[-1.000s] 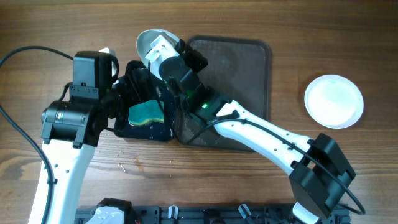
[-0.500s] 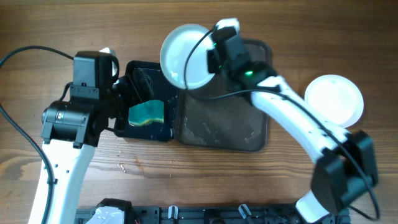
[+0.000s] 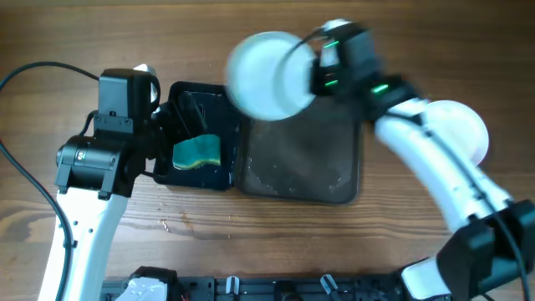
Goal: Clean dirty plates on tray and stack at the side
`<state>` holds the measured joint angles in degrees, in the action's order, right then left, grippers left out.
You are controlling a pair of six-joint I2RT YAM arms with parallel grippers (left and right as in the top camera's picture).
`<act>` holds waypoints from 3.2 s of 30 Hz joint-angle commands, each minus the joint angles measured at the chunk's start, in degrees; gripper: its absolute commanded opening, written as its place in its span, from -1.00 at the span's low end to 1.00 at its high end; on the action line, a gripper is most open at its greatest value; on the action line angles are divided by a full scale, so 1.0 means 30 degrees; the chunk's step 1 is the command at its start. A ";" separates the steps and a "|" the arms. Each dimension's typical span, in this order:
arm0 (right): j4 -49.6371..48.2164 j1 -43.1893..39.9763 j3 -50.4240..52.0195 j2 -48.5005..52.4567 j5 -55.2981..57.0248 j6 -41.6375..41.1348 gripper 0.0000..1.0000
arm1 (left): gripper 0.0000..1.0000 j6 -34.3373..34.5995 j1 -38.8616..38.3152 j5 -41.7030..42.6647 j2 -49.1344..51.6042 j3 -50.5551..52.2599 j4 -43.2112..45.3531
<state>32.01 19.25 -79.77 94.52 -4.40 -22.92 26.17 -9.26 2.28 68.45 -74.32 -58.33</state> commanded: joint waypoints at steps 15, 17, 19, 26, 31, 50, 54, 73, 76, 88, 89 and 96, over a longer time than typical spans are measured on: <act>0.7053 -1.8571 0.2076 0.0393 -0.1231 -0.0750 -0.92 | 1.00 -0.0160 0.0036 0.0146 -0.0226 -0.0262 0.0051; 0.6302 -1.8695 0.2973 0.0393 -0.1144 -0.0612 -0.91 | 1.00 -0.0160 0.0036 0.0146 -0.0226 -0.0262 0.0051; 0.6164 -1.8695 0.3308 0.0393 -0.1137 -0.0488 -0.91 | 1.00 -0.0160 0.0036 0.0146 -0.0226 -0.0262 0.0051; 0.6098 -1.8338 0.2929 -0.0612 -0.3504 0.2033 0.01 | 1.00 -0.0160 0.0036 0.0146 -0.0211 -0.0262 0.0051; 0.7169 -1.5788 0.2929 -0.4801 -0.8706 0.4867 0.03 | 1.00 -0.0160 0.0036 0.0146 -0.0211 -0.0262 0.0051; 0.9683 -0.6127 0.2929 -1.0491 -1.0834 0.0809 0.99 | 1.00 -0.0160 0.0036 0.0146 -0.0211 -0.0262 0.0044; 0.8590 -0.6003 0.2936 -1.2058 -1.0834 0.2142 0.99 | 1.00 -0.0160 0.0036 0.0146 -0.0211 -0.0262 0.0051; 0.2951 -0.4794 0.9522 -2.2724 -0.0262 0.6637 1.00 | 1.00 -0.0160 0.0036 0.0146 -0.0211 -0.0262 0.0051; -0.0539 -0.4794 1.3806 -2.4181 -0.0182 0.5887 0.99 | 1.00 -0.0160 0.0036 0.0146 -0.0211 -0.0262 0.0051; -0.8189 -0.4794 2.5245 -3.1459 -0.0168 0.3563 0.99 | 1.00 -0.0160 0.0036 0.0146 -0.0211 -0.0262 0.0051; -0.8976 -0.4794 2.5711 -3.1459 -0.0168 0.3577 0.99 | 1.00 -0.0160 0.0036 0.0146 -0.0211 -0.0262 0.0051; -1.0790 -0.4772 2.6491 -3.1438 -0.0233 0.3606 0.99 | 1.00 -0.0168 0.0036 0.0146 -0.0211 -0.0262 0.0051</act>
<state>0.05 4.64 -0.43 1.10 -5.87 -11.40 26.17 -9.26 2.28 68.40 -74.32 -58.30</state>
